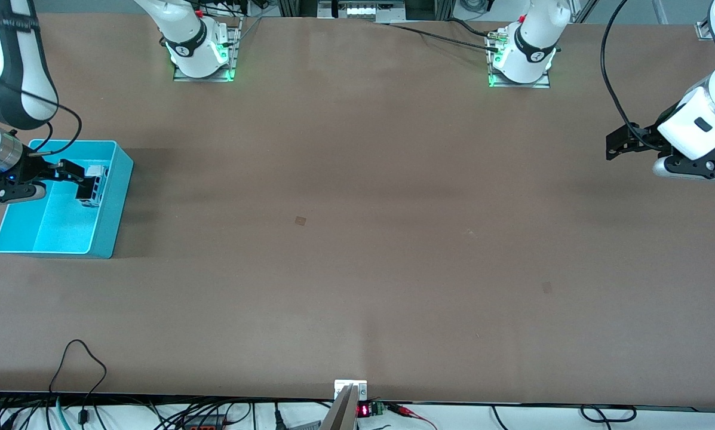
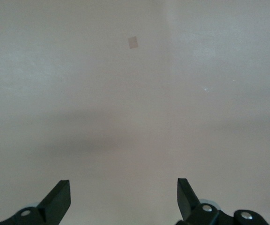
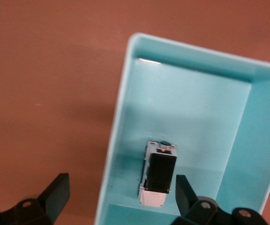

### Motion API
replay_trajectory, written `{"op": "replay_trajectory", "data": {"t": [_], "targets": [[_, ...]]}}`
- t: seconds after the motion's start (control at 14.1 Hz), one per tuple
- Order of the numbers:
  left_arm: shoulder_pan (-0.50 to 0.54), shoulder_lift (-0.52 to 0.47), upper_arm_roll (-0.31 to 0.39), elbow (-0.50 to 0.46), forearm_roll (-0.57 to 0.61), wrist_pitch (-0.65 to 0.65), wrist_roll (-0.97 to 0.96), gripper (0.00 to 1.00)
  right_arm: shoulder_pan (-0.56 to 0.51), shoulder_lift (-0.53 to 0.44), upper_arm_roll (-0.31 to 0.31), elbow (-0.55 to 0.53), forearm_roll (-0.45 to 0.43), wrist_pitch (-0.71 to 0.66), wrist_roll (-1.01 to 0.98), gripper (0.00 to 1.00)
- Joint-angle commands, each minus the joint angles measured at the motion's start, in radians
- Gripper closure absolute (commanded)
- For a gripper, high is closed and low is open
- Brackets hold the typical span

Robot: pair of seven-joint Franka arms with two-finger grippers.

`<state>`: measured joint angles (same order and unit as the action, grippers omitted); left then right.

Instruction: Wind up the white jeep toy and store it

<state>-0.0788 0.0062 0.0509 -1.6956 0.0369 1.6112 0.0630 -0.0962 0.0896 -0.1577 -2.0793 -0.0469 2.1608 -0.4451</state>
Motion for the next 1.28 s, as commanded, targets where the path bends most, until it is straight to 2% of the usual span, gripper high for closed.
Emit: {"op": "replay_trajectory", "data": {"t": [0.0,0.43,0.78,1.06,1.13,1.2], "targets": [[-0.009,-0.009,-0.006,0.014,0.017,-0.019,0.008,0.00,0.062,-0.030,-0.005,0.047,0.004,-0.062,0.014,0.00],[-0.009,-0.009,-0.010,0.014,0.015,-0.019,0.008,0.00,0.185,-0.117,-0.005,0.061,0.006,-0.107,0.201,0.00],[-0.007,-0.009,-0.010,0.014,0.015,-0.019,0.009,0.00,0.253,-0.120,-0.006,0.221,0.005,-0.312,0.341,0.00],[-0.006,-0.009,-0.008,0.013,0.015,-0.020,0.012,0.00,0.225,-0.139,-0.003,0.280,0.027,-0.371,0.347,0.00],[-0.003,-0.009,-0.008,0.013,0.015,-0.020,0.014,0.00,0.192,-0.139,0.027,0.307,0.042,-0.378,0.345,0.00],[-0.001,-0.008,-0.008,0.013,0.015,-0.020,0.017,0.00,0.132,-0.137,0.088,0.330,0.044,-0.406,0.347,0.00]]}}
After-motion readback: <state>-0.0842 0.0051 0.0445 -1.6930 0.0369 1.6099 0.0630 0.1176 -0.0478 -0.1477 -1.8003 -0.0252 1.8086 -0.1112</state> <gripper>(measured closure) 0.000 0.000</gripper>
